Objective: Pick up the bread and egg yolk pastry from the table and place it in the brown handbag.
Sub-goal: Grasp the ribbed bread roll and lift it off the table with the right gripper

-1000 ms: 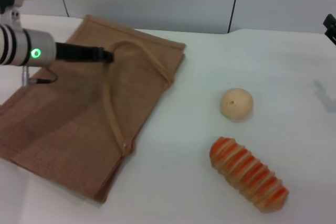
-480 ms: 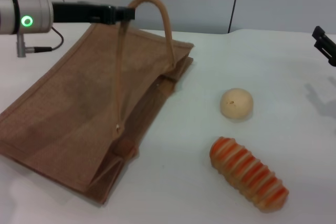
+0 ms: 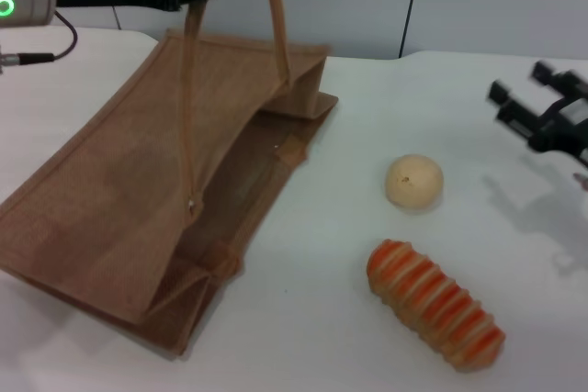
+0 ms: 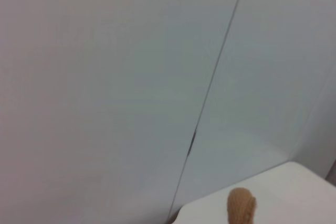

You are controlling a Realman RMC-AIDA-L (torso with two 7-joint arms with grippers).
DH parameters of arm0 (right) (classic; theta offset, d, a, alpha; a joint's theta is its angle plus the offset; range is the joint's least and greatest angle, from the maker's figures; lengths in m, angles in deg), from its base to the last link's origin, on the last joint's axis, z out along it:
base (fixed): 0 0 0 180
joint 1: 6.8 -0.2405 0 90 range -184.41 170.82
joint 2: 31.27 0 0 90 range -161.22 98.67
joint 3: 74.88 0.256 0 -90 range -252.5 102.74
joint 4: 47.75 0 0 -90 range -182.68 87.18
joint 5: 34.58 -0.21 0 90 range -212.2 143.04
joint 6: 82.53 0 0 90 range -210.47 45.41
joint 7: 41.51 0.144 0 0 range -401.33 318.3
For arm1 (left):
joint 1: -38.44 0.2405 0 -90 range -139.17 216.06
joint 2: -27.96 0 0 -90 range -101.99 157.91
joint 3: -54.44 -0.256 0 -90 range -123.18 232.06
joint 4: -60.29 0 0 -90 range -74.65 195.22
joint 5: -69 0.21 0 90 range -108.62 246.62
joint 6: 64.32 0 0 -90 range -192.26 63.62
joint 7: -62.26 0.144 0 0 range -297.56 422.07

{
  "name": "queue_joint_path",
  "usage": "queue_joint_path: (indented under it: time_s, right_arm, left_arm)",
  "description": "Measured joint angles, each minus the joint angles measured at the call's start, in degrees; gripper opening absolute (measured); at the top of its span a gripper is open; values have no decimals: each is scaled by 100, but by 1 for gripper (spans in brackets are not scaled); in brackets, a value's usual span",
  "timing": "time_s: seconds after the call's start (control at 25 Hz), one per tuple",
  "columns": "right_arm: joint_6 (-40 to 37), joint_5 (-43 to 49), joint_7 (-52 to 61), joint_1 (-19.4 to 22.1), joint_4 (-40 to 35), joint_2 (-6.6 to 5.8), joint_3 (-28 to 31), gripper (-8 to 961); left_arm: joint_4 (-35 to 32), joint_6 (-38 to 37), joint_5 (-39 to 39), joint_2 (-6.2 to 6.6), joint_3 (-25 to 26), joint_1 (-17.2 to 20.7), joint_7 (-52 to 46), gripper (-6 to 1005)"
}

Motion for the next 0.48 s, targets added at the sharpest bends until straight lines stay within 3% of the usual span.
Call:
queue_joint_path:
  time_s: [0.16,0.32,0.48]
  right_arm:
    - [-30,1432,932,87,-556,-9,54,719]
    - [-213,3228,2401,415,-1757,-4,78,720]
    - [-588,4087,3154,574,-2483,-5,135,721]
  left_arm:
    - [-463,261,111,-56,177,27,-158,119]
    - [-803,293,167,-58,164,89,-262,117]
    - [-1094,302,184,-61,180,148,-316,117]
